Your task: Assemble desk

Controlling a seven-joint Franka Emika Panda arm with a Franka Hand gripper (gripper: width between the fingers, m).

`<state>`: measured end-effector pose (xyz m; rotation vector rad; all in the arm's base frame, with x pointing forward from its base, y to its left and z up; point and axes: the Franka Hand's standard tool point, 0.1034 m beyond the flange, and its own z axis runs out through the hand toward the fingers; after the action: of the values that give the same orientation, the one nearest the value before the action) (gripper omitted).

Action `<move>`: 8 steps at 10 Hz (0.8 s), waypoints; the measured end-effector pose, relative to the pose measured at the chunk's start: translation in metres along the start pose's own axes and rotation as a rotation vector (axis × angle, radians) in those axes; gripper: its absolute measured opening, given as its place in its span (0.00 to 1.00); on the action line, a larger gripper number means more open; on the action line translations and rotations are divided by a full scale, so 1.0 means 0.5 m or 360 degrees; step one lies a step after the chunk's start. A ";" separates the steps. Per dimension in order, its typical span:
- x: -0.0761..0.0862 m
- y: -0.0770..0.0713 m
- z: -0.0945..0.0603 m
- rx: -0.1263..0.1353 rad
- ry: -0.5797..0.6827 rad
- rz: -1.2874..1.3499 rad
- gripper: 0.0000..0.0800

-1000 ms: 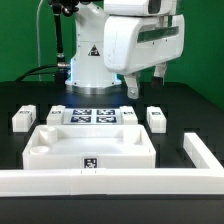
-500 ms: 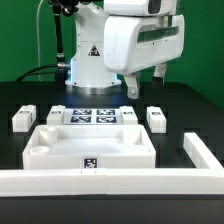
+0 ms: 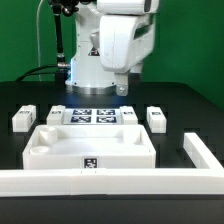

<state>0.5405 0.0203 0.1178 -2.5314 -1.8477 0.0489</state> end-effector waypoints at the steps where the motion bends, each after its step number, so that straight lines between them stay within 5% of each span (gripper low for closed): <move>1: -0.029 -0.012 0.016 0.0006 0.0001 -0.0136 0.81; 3: -0.084 -0.030 0.045 0.0040 0.0001 -0.0394 0.81; 7: -0.083 -0.027 0.049 0.0029 0.0008 -0.0444 0.81; 8: -0.108 -0.042 0.092 0.0021 0.0027 -0.0580 0.81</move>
Offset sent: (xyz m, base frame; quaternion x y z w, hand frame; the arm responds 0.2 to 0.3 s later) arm 0.0000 0.0000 0.0000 0.0000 0.0000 -0.1296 0.9916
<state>0.5026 -0.0253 0.0734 -2.1370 -2.2569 0.0364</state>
